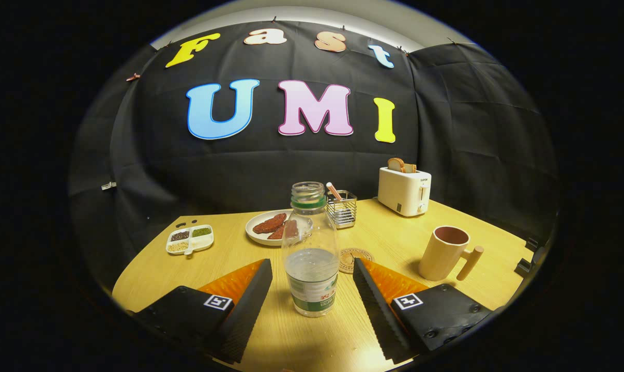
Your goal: Take the bottle from table, then pour the juice into the cup, finally place the bottle on the coaster
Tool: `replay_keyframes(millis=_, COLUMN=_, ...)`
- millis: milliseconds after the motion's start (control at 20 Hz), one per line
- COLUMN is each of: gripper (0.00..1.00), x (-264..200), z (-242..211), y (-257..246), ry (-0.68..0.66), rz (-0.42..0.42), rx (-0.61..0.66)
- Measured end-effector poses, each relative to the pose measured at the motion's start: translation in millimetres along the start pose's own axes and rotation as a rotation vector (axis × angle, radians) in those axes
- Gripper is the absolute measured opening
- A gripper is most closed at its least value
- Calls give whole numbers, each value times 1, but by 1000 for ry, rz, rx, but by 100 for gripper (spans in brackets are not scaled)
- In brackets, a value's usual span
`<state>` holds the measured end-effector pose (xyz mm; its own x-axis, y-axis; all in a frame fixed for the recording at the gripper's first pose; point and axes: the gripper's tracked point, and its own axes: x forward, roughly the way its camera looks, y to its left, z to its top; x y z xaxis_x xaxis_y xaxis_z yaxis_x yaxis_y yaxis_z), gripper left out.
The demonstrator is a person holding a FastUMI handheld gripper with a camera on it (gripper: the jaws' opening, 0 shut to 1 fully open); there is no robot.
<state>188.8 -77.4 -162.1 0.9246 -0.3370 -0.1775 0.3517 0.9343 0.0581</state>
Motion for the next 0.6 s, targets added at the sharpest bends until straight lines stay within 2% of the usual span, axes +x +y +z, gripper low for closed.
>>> replay_keyframes(millis=350, gripper=97, x=28, z=-13, y=7, ry=20, rz=-5, rx=-17)
replay_keyframes(millis=600, gripper=97, x=44, z=-16, y=3, ry=25, rz=-40, rx=-9)
